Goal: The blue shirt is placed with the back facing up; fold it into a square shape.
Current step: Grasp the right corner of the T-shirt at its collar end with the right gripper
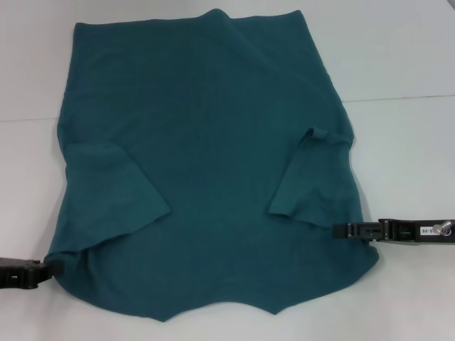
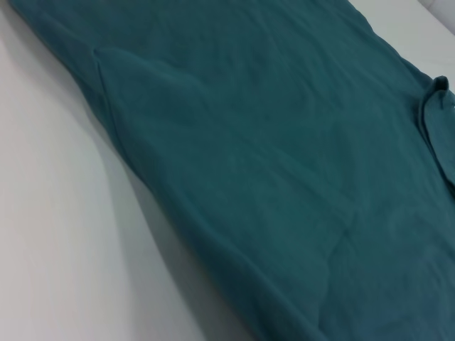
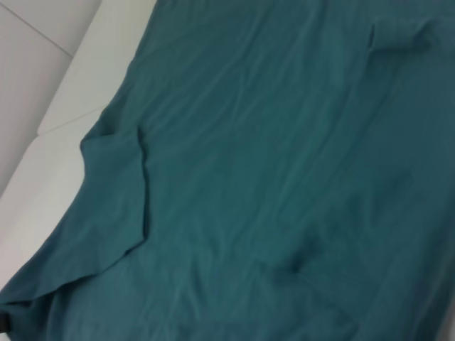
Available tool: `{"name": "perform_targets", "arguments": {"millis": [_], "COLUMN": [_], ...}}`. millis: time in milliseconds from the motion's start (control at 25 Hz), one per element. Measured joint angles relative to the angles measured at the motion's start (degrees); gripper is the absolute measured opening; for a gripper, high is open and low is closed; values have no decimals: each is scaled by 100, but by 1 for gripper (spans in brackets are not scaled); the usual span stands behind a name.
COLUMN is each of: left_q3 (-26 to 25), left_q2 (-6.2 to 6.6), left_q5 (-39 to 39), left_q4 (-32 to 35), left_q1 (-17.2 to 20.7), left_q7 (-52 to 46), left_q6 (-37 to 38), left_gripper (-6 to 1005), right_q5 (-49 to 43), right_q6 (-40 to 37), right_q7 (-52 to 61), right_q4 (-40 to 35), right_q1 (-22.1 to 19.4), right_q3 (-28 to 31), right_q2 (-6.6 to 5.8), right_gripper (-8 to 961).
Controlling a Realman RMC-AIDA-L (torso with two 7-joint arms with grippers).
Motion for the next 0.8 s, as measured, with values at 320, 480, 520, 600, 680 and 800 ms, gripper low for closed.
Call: {"name": "perform_targets", "arguments": {"millis": [320, 480, 520, 600, 680, 800], "left_q3": [-3, 5, 7, 10, 10, 12], "left_q2": [-7, -8, -7, -7, -7, -8], "left_q5": [-2, -2, -2, -2, -2, -11], "left_q4": [-18, -31, -35, -43, -48, -49], "left_q1": [-3, -5, -6, -7, -8, -9], "left_q7": [3, 8, 9, 9, 10, 11], "left_q6": [-17, -55, -63, -80, -91, -93], "left_gripper": [28, 28, 28, 28, 29, 29], "right_q5": [3, 8, 9, 7, -4, -16], "right_q6": [-197, -310, -325, -339, -334, -294], "right_q7": [-1, -34, -33, -12, 13, 40], "right_q4": [33, 33, 32, 40, 50, 48], "right_q1": [92, 123, 124, 124, 112, 51], "right_q3": [3, 22, 21, 9, 10, 46], "right_q2": [52, 95, 101, 102, 94, 61], "right_gripper": [878, 877, 877, 877, 877, 877]}}
